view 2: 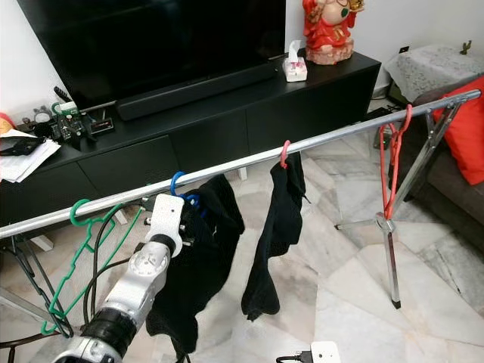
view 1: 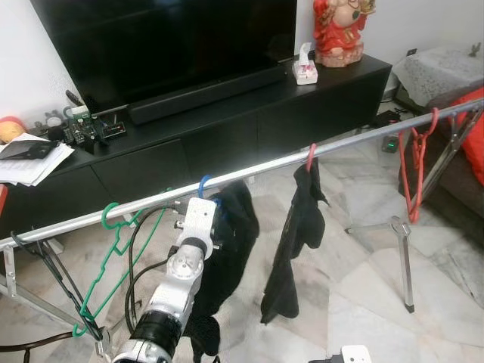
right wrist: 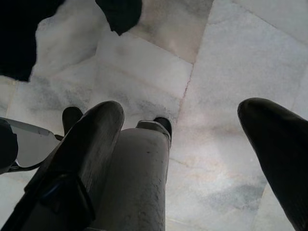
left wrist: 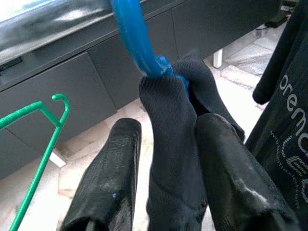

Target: Hang hanger

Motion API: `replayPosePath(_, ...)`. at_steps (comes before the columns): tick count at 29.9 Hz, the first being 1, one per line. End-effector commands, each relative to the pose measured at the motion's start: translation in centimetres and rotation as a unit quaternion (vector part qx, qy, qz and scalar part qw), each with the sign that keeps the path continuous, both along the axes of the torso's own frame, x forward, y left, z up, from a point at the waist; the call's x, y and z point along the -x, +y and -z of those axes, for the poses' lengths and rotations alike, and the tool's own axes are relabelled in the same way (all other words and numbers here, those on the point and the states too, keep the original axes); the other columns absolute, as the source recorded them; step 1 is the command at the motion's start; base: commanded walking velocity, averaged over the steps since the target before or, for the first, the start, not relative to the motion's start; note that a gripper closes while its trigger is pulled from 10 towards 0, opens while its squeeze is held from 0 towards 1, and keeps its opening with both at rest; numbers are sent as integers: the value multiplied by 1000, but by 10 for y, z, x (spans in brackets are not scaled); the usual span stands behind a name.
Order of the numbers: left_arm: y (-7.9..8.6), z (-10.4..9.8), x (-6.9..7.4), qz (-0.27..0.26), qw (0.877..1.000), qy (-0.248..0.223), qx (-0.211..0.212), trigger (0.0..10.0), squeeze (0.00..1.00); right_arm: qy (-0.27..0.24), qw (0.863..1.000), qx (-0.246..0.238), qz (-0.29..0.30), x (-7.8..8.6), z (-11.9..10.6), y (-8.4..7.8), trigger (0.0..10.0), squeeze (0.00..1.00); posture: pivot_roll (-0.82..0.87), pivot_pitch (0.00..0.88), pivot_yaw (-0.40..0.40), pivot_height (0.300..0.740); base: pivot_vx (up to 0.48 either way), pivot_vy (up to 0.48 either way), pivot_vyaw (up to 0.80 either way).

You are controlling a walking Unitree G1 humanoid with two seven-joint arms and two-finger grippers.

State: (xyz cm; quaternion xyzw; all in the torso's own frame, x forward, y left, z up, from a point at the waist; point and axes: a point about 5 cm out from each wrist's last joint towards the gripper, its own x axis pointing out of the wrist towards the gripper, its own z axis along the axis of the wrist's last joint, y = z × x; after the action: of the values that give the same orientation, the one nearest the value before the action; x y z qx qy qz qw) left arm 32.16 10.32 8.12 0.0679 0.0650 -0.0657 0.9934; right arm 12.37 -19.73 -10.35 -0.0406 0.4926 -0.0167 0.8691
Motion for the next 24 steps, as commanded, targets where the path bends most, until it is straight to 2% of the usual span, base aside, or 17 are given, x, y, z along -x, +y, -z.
replayPosePath(1,6,-6,2,2,1000,-14,-5,10000,1000,43,999,-10,0,22,8,6,10000,0,-176,0,117,740,0,0,0)
replayPosePath(4,8,-9,7,13,1000,-23,-7,10000,1000,44,999,-9,0,22,8,6,10000,0,-174,0,117,740,0,0,0)
replayPosePath(8,14,-20,22,38,998,-57,-2,10000,1000,44,999,-9,-2,23,8,5,10000,0,-170,0,116,740,0,0,0)
replayPosePath(9,18,-23,30,41,997,-67,-6,10000,1000,45,999,-8,-2,23,8,5,10000,0,-169,0,116,740,0,0,0)
replayPosePath(12,21,-25,39,46,996,-73,-8,10000,1000,46,999,-8,-3,23,8,5,10000,0,-168,0,116,740,0,0,0)
replayPosePath(13,22,-25,41,47,996,-74,-9,10000,706,46,999,-8,-4,24,8,5,10000,0,-168,0,115,740,0,0,0)
replayPosePath(14,22,-26,42,46,996,-74,-11,10000,0,46,999,-8,-4,24,8,5,10000,0,-167,0,115,740,0,0,0)
replayPosePath(24,23,-26,50,38,997,-66,-20,10000,0,47,999,-7,-7,24,8,4,10000,0,-165,0,112,740,0,0,0)
